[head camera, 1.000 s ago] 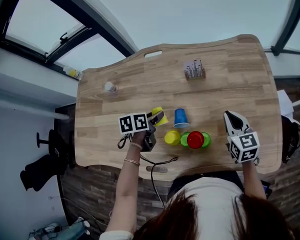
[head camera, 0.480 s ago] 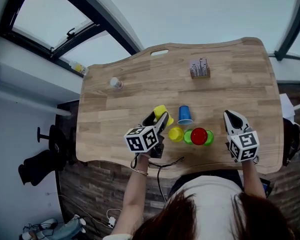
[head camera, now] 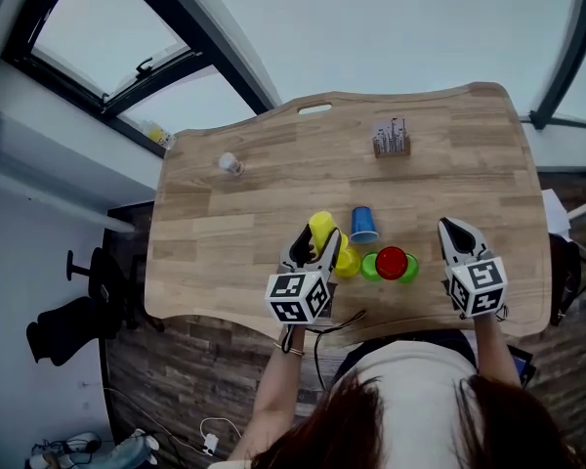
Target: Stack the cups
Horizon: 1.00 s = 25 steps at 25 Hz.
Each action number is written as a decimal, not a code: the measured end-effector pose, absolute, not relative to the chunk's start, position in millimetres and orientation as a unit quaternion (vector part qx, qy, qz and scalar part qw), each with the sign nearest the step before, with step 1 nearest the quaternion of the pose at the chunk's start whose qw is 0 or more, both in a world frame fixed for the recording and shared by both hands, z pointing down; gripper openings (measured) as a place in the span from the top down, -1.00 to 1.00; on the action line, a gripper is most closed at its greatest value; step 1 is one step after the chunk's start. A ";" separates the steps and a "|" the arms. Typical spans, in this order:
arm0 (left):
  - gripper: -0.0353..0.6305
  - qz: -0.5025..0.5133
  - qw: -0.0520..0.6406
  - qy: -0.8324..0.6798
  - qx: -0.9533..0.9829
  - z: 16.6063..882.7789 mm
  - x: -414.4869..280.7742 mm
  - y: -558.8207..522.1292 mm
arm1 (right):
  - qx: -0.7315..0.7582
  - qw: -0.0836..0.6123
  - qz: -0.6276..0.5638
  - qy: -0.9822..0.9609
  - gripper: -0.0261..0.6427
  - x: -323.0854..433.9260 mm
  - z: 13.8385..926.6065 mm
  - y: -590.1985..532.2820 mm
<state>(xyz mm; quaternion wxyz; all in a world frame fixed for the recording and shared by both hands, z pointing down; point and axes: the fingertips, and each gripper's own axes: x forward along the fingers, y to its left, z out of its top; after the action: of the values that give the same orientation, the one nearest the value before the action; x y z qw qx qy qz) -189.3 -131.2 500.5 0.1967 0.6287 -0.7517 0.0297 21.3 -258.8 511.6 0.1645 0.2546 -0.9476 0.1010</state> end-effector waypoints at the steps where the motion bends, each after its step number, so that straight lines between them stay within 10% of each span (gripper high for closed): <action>1: 0.12 0.030 0.188 -0.755 0.628 500.7 -186.5 -128.9 | 0.254 0.166 0.099 -0.948 0.84 21.8 511.2 -257.9; 25: 0.12 0.046 0.053 -0.795 0.602 521.1 -137.4 -108.3 | 0.250 0.184 0.058 -0.949 0.84 41.2 508.5 -250.0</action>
<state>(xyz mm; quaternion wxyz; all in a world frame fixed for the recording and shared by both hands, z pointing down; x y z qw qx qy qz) -137.4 -108.3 521.1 0.0533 0.6019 -0.7954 0.0464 41.2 -250.0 508.5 0.1844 0.2503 -0.9487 0.0575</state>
